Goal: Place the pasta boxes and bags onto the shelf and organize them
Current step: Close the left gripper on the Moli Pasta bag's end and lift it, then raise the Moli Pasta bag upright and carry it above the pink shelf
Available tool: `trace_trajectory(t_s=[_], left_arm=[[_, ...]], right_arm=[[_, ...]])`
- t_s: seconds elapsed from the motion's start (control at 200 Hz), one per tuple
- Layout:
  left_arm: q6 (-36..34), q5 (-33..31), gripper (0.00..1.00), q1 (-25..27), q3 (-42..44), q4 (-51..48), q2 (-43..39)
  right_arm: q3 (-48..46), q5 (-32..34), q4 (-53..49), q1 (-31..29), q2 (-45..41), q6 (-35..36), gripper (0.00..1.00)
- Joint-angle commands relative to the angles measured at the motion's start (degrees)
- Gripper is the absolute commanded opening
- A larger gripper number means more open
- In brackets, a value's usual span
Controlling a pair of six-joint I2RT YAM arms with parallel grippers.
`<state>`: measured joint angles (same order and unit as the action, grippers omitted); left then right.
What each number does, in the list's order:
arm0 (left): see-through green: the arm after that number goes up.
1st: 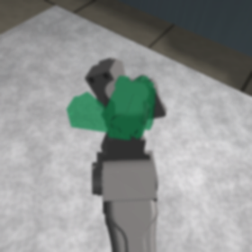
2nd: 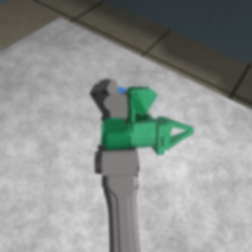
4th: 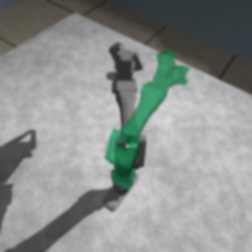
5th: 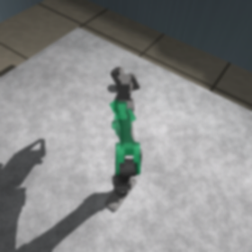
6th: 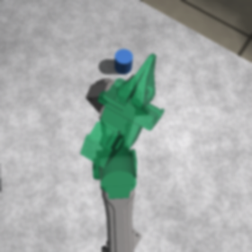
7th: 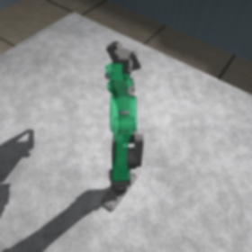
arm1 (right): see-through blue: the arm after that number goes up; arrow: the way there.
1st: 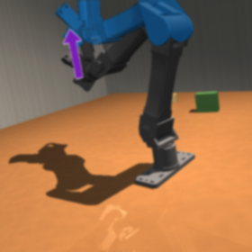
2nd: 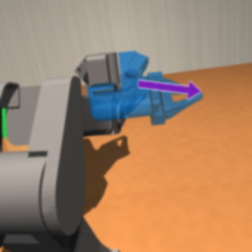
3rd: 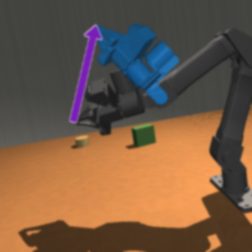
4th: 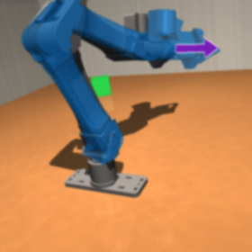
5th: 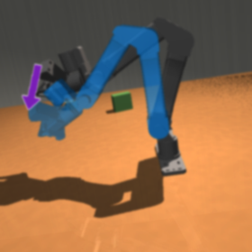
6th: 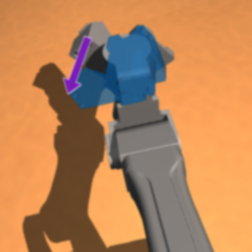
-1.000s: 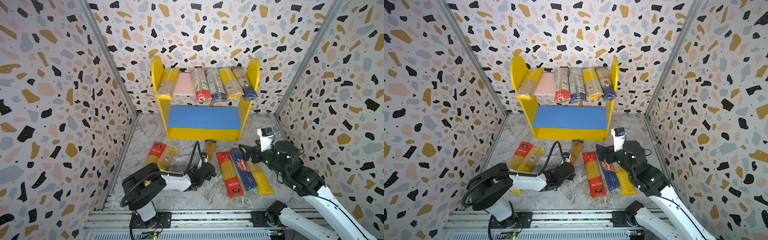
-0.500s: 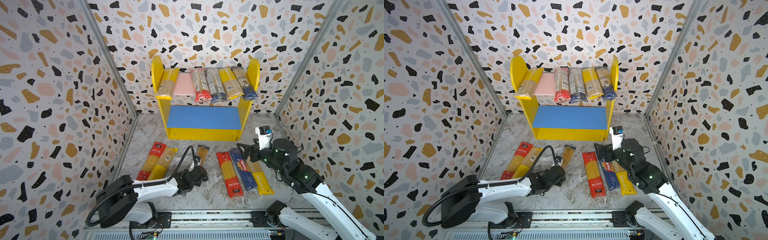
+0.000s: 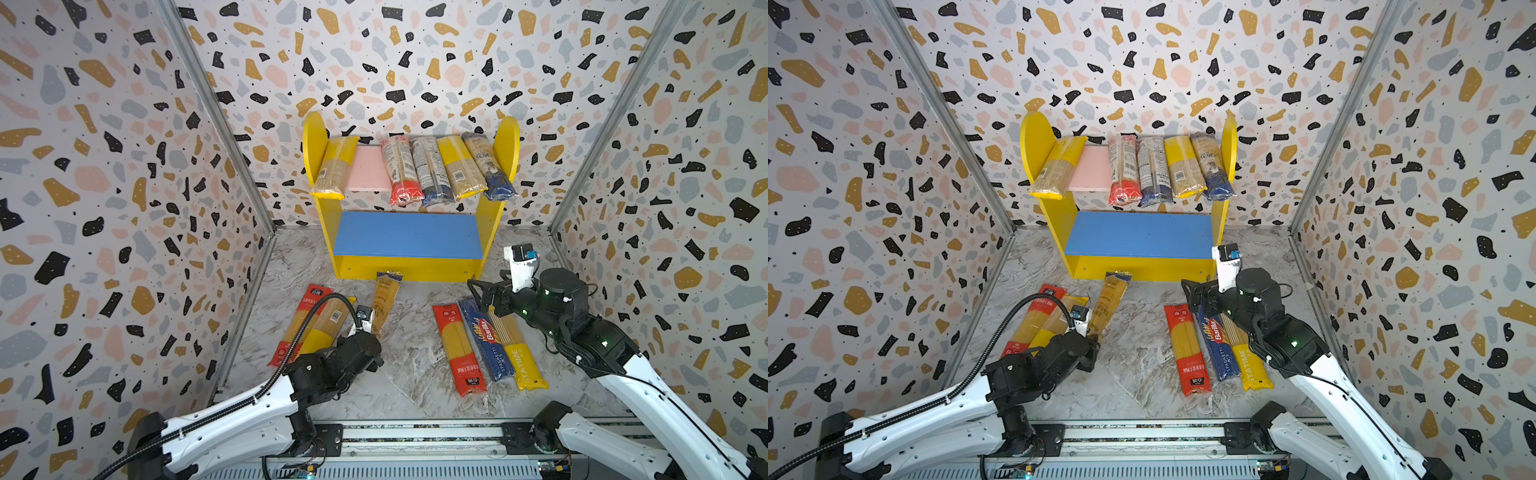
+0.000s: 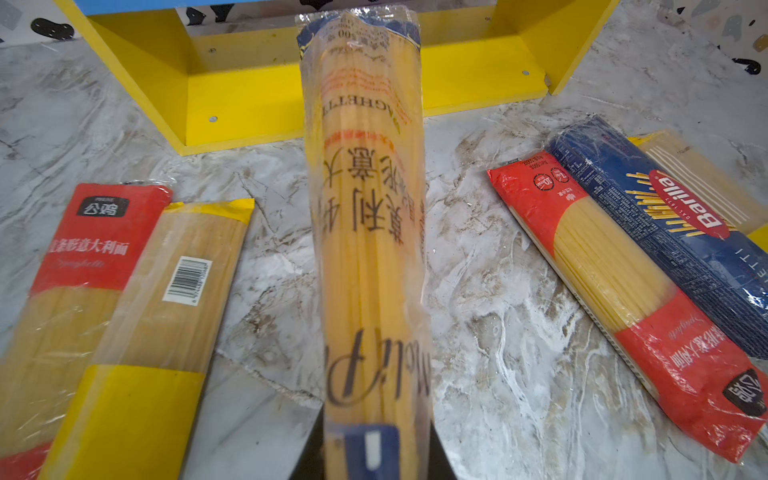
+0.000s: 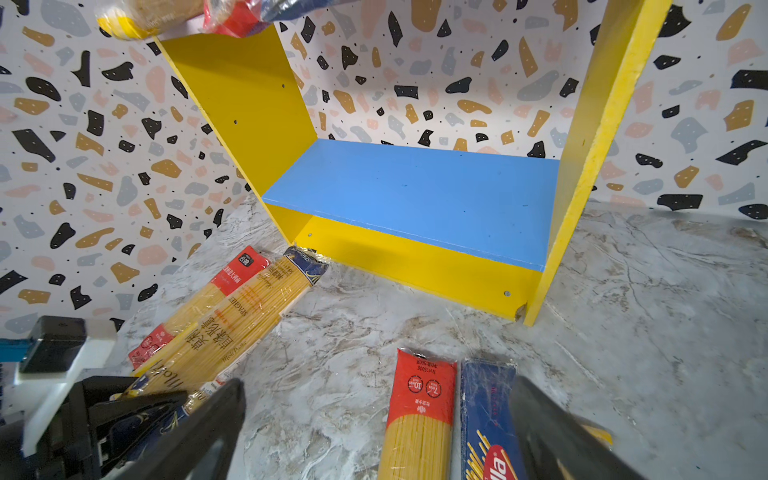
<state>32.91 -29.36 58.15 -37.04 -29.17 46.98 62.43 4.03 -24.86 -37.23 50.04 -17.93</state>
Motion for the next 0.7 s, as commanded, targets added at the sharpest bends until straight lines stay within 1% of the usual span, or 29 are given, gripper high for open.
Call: trace_trajectory(t_s=[0.0,0.21,0.696], left_arm=[[-1.2,-5.7,0.0,0.0,-6.1,0.1,-4.4],[-2.0,-7.0,0.0,0.0,-11.4,-4.2,-9.9],[-2.6,-7.9,0.0,0.0,-20.9,-10.3,-14.2]], right_arm=[[3.2,-0.3,0.9,-0.7,0.0,0.1,0.99],[4.1,0.3,0.8,-1.5,0.6,0.4,0.99],[5.0,0.7,0.5,-1.9,-0.2,0.9,0.99]])
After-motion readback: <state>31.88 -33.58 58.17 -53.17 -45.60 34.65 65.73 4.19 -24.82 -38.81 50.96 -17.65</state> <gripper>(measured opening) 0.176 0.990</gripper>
